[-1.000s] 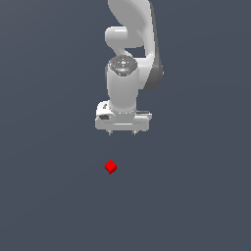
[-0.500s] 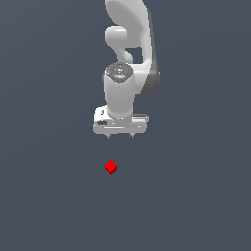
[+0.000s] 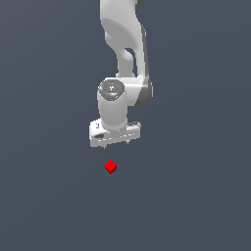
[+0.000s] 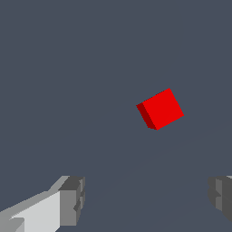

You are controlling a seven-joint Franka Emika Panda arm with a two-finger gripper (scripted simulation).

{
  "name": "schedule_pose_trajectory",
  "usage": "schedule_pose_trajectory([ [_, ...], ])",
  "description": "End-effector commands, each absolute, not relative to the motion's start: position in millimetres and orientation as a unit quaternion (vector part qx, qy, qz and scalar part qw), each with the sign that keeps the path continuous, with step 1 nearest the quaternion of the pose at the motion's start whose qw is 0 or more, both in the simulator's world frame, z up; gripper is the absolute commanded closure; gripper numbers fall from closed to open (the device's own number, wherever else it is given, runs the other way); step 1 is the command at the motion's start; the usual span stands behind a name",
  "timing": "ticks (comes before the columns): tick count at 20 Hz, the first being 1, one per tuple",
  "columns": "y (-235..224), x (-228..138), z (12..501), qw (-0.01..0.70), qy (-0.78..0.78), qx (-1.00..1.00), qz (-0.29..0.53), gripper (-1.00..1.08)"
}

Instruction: Pick up the red cube and move it to a goal position.

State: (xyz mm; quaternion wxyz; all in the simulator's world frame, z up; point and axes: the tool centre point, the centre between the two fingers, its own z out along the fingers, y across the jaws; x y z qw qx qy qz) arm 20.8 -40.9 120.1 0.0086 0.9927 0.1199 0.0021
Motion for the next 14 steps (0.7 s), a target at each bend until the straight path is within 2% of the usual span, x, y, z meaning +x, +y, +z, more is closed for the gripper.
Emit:
schedule_pose_trajectory([
  [1, -46, 27, 108, 0.007, 0.149, 0.989, 0.002, -0.92],
  [14, -66, 66, 45, 0.002, 0.300, 0.954, 0.001, -0.92],
])
